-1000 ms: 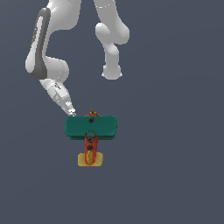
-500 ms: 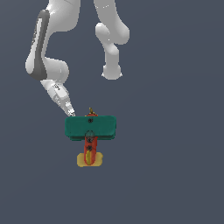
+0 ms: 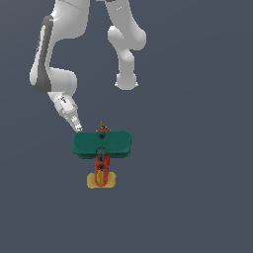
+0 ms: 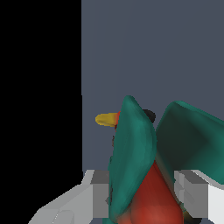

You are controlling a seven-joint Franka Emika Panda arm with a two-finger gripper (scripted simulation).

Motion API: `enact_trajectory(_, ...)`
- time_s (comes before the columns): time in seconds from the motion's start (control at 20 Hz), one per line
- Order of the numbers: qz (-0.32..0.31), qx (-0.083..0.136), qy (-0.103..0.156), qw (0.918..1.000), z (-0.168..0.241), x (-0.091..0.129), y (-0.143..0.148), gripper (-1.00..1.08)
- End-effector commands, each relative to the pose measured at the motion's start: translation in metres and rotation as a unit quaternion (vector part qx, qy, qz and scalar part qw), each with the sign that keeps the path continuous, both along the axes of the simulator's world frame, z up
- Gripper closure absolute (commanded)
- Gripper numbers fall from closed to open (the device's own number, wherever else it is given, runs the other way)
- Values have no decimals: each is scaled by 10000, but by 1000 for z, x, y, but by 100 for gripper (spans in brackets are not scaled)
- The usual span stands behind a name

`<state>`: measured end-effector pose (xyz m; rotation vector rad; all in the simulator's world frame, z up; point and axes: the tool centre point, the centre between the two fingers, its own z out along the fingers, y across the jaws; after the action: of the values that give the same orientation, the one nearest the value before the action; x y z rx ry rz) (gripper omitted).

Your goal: Pick up the object and move it to a goal position.

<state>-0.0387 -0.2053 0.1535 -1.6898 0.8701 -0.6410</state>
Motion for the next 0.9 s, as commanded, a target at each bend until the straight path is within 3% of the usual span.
enact_trajectory(0.0, -79, 8, -34, 10000, -1, 0, -4, -20)
enact_trajectory(0.5, -156, 15, -63, 9999, -3, 1, -7, -20)
enact_trajectory(0.85, -165, 23, -67, 9998, -11, 24, 9, -20)
